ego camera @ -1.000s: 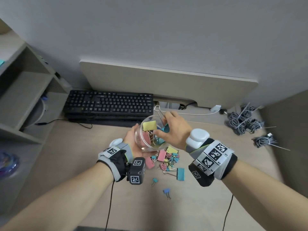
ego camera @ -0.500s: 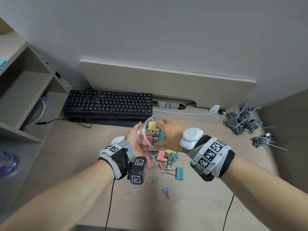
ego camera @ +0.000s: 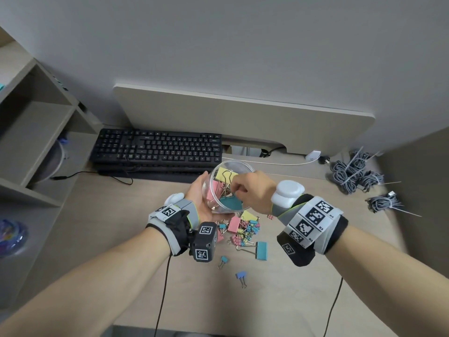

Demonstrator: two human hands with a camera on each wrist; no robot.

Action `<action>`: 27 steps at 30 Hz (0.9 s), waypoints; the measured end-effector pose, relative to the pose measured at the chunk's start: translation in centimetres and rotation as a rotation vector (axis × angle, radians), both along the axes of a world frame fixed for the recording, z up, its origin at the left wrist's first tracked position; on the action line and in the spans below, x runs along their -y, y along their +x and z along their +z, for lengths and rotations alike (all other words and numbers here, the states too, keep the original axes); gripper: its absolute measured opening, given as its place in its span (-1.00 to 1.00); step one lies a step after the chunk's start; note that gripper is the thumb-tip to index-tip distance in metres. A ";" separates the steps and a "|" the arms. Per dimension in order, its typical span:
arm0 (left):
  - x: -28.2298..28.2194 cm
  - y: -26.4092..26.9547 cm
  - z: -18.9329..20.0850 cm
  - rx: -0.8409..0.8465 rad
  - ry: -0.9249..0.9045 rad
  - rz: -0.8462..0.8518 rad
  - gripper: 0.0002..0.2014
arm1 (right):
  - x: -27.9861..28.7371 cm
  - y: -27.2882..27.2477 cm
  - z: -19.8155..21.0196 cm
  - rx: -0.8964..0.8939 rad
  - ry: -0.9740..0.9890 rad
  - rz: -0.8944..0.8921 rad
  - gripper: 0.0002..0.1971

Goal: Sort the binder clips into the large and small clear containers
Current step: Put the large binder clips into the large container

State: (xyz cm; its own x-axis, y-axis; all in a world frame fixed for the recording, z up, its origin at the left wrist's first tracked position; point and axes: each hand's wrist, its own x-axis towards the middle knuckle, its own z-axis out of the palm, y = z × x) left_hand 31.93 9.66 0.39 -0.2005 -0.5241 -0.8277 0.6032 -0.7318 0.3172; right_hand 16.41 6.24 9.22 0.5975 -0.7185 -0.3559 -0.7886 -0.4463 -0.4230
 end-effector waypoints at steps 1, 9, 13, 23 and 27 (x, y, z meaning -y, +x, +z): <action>0.0 0.2 -0.2 0.006 0.006 -0.004 -0.28 | 0.2 -0.3 0.3 0.035 -0.005 -0.018 -0.77; -0.6 2.9 -3.0 0.063 0.111 0.059 -0.16 | 2.2 -4.1 -2.8 0.043 -0.005 -0.247 -0.86; -0.9 3.9 -4.0 0.055 0.134 0.083 -0.19 | 0.7 -6.0 -8.8 -0.215 0.111 -0.215 -0.89; -2.0 4.1 -5.3 0.027 0.161 0.032 -0.23 | -4.7 -7.1 -18.3 -0.560 0.270 -0.080 -0.25; -2.3 4.0 -5.3 0.046 0.173 0.000 -0.29 | -6.0 -6.7 -19.9 -0.626 0.213 -0.034 -0.21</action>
State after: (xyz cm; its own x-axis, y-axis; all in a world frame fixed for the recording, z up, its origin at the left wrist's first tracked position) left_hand 35.91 11.93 -4.91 -0.1601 -0.3735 -0.9137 0.5910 -0.7777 0.2143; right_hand 9.67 12.28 -10.72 0.2104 -0.6090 -0.7648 -0.9263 -0.3744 0.0433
